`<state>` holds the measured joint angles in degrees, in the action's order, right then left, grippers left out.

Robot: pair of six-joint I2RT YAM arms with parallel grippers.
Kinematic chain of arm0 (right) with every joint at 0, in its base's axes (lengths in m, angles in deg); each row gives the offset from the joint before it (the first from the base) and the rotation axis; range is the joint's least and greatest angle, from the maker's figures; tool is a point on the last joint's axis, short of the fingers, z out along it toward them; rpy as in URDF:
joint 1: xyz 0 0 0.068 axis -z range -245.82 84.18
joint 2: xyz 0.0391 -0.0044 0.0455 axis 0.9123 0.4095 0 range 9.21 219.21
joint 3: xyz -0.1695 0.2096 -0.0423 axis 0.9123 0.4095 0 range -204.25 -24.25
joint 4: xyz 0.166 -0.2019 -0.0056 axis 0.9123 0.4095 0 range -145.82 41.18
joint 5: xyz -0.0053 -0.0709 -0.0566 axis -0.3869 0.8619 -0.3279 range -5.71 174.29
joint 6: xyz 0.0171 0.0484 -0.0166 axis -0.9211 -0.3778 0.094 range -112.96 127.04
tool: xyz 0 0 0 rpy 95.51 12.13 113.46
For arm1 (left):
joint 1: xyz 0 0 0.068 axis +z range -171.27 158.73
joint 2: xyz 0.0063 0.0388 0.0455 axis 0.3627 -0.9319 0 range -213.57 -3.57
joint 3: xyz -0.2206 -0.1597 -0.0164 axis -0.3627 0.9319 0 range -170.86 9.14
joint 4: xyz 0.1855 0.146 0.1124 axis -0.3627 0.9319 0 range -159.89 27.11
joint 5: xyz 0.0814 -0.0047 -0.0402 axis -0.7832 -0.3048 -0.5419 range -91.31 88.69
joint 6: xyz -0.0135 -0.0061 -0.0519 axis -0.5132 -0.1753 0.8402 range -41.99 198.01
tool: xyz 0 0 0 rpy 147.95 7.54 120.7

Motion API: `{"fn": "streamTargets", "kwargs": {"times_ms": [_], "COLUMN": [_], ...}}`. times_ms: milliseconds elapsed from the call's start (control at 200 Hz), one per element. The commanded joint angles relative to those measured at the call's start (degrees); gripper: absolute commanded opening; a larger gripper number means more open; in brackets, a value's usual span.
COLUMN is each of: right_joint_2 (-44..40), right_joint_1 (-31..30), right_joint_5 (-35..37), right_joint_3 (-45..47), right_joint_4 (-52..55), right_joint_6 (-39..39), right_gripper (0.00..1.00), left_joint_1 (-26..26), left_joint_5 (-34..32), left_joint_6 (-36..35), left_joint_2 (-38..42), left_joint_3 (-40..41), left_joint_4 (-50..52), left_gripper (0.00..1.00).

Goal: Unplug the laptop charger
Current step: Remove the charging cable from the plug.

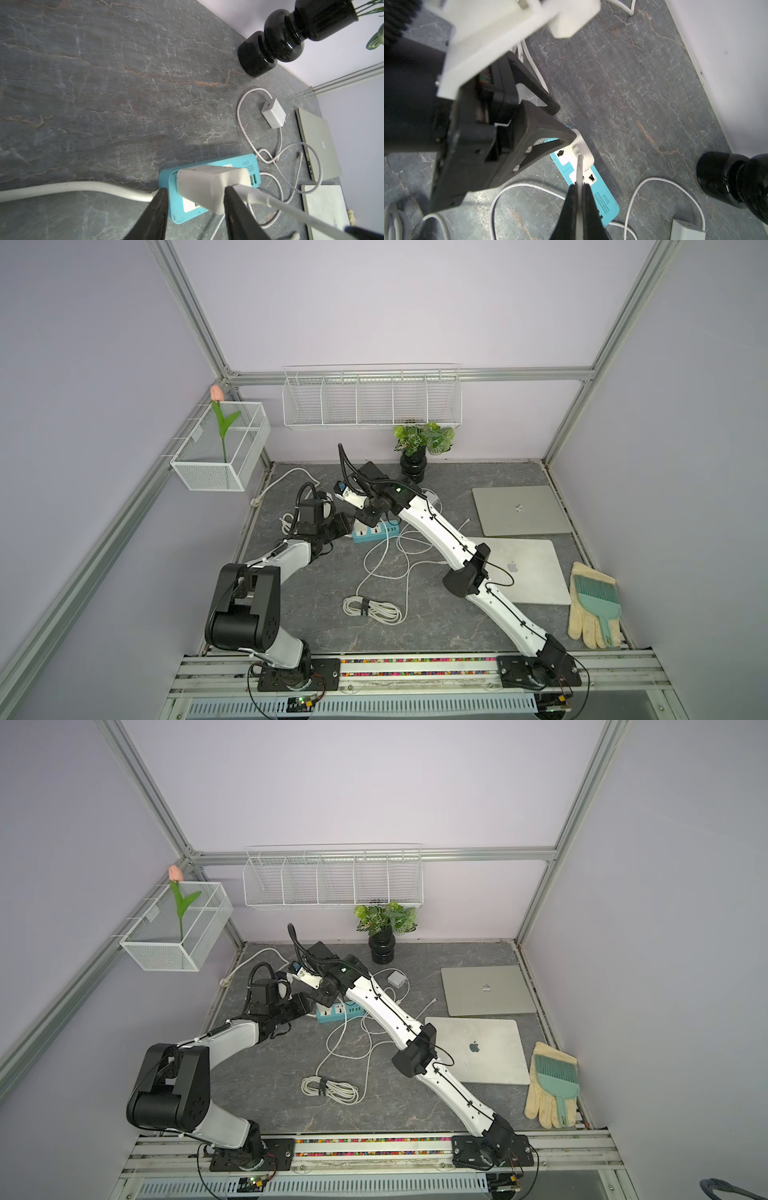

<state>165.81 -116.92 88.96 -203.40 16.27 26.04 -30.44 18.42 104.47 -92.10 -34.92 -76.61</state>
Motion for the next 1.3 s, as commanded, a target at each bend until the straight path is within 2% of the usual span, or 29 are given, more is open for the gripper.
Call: {"fn": "streamTargets", "kwargs": {"times_ms": [0, 270, 440, 555, 735, 1295], "right_joint_2": [-0.1, -0.8, -0.9, -1.1, -1.8, -3.9], "right_joint_1": [0.0, -0.2, -0.2, -0.4, -0.6, -1.2], "right_joint_5": [-0.5, 0.7, 0.4, 0.6, 1.6, 0.9], "right_joint_3": [-1.7, -1.7, -1.8, -1.7, -1.7, -1.7], "right_joint_4": [0.3, -0.8, -1.0, -0.9, -1.5, -4.7], "right_joint_6": [-0.3, -0.9, -1.1, -1.3, -1.1, -1.7], "right_gripper": [0.07, 0.07, 0.07, 0.07, 0.07, 0.07], "left_joint_1": [-0.6, -2.6, -2.6, -2.6, -2.6, -3.2], "left_joint_5": [-0.8, -5.3, -6.6, -8.0, -8.0, -8.3], "left_joint_6": [-1.4, -4.8, -3.3, -5.0, -5.8, -6.0], "left_joint_2": [-0.5, -3.9, -0.9, -2.7, -5.9, -7.3], "left_joint_3": [0.2, -1.7, 1.3, -2.1, -3.3, -2.8], "left_joint_4": [2.1, 9.2, 5.7, 10.4, 13.6, 17.7], "left_gripper": [0.47, 0.44, 0.41, 0.4, 0.39, 0.36]}}
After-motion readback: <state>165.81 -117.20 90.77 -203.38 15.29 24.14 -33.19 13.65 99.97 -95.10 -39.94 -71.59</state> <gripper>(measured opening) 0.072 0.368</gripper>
